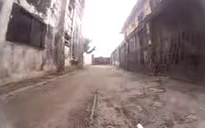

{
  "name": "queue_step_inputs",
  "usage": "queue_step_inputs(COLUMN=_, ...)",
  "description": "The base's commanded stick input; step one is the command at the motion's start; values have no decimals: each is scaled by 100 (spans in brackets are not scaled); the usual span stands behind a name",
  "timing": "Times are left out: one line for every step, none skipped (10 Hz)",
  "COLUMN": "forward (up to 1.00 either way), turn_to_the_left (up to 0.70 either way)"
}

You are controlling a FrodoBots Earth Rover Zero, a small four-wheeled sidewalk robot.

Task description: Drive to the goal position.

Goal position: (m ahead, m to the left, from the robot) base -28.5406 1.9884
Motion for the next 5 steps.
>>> queue_step_inputs(forward=0, turn_to_the_left=34)
queue_step_inputs(forward=0, turn_to_the_left=79)
queue_step_inputs(forward=0, turn_to_the_left=82)
queue_step_inputs(forward=0, turn_to_the_left=82)
queue_step_inputs(forward=0, turn_to_the_left=82)
